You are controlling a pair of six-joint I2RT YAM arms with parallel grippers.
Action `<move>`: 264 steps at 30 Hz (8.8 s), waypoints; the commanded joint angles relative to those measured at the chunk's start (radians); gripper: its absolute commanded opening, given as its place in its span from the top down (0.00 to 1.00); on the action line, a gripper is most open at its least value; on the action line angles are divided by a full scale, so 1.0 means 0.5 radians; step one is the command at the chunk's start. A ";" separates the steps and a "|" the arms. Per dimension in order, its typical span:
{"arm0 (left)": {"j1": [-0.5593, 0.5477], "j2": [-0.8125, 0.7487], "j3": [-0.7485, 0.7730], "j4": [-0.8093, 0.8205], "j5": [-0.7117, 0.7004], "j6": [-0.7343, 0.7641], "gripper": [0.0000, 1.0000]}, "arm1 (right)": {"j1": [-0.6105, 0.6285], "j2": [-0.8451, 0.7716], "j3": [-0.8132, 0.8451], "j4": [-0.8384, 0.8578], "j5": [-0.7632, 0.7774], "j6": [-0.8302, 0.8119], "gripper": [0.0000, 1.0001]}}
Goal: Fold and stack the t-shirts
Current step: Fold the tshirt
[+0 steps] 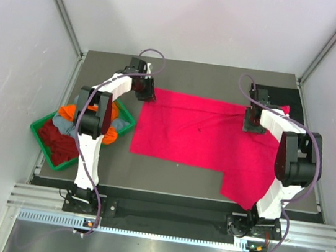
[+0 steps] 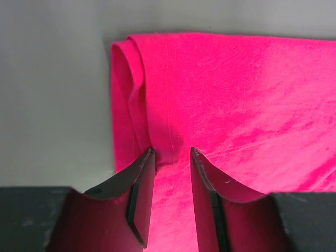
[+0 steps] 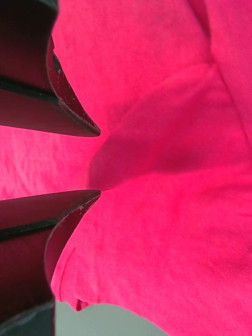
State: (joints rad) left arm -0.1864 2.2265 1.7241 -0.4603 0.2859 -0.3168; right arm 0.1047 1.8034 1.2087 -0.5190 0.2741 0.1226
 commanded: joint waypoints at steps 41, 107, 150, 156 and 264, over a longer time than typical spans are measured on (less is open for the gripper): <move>-0.005 0.121 0.387 -0.239 -0.234 0.008 1.00 | -0.102 -0.128 0.350 -0.603 -0.109 0.108 1.00; -0.081 -0.035 0.258 -0.500 -0.725 0.219 1.00 | -0.185 -0.315 0.000 -0.665 -0.622 0.307 1.00; -0.066 -0.158 0.166 -0.383 -0.455 0.124 0.61 | 0.542 -0.156 0.264 -0.735 -0.033 0.193 0.84; -0.038 -0.130 0.169 -0.420 -0.550 0.167 0.57 | 0.545 -0.070 0.151 -0.628 -0.017 0.160 0.85; -0.051 -0.161 0.184 -0.405 -0.556 0.207 0.59 | 0.205 -0.085 -0.083 -0.214 -0.876 0.611 0.89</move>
State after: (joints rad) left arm -0.2058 2.2276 1.8072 -0.6800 0.0280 -0.2142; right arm 0.1955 1.7573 1.1526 -0.6685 -0.1520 0.3782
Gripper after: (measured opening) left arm 0.404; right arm 0.079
